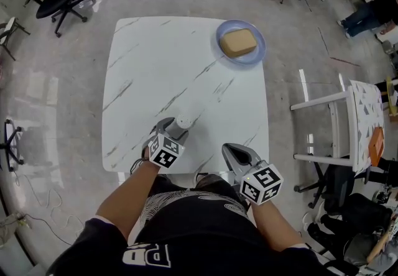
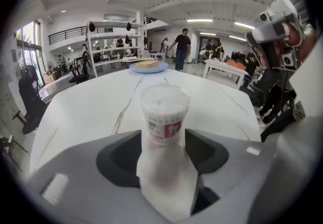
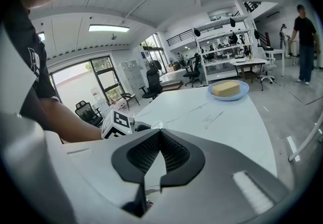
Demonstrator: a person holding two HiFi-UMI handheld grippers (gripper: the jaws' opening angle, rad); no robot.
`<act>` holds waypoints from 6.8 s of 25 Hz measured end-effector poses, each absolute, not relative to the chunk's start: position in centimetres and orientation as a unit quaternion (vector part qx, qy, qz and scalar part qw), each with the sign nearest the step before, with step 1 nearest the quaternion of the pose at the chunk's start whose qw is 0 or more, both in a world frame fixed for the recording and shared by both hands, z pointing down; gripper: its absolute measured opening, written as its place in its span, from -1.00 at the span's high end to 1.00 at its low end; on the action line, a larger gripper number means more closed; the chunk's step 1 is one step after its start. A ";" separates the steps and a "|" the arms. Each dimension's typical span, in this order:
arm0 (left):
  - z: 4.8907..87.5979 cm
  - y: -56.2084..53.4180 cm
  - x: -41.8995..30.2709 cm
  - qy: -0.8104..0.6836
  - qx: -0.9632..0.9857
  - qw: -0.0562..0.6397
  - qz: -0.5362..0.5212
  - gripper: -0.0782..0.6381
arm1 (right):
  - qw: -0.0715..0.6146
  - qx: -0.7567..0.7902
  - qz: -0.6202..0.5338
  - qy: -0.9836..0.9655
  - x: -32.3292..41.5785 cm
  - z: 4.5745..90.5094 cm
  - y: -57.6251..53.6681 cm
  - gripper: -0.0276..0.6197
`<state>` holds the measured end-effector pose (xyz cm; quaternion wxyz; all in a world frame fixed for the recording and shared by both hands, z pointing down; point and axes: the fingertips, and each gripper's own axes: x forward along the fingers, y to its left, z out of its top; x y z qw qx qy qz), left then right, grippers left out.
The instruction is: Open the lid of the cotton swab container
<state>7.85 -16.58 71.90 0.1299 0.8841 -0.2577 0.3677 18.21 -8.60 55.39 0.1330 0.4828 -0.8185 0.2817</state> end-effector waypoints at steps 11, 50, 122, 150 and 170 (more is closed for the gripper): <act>72.6 -17.2 8.9 -0.265 0.881 0.131 0.369 -0.07 | 0.134 0.486 0.287 -0.815 18.9 55.5 -8.3 0.91; 63.1 -19.2 7.2 -0.257 0.921 0.093 0.277 -0.02 | 0.115 0.501 0.251 -0.820 17.7 53.0 -9.9 0.91; 46.7 -16.5 0.5 -0.231 0.968 0.013 0.102 -0.02 | 0.230 0.416 0.080 -0.876 15.2 45.5 -13.7 0.22; 47.7 -16.1 1.9 -0.216 0.971 0.005 0.106 -0.02 | 0.305 0.229 0.000 -0.924 9.1 38.8 -13.9 0.22; 47.6 -15.5 2.7 -0.209 0.973 0.001 0.100 -0.02 | 0.425 0.084 -0.042 -0.900 0.6 39.6 -14.2 0.21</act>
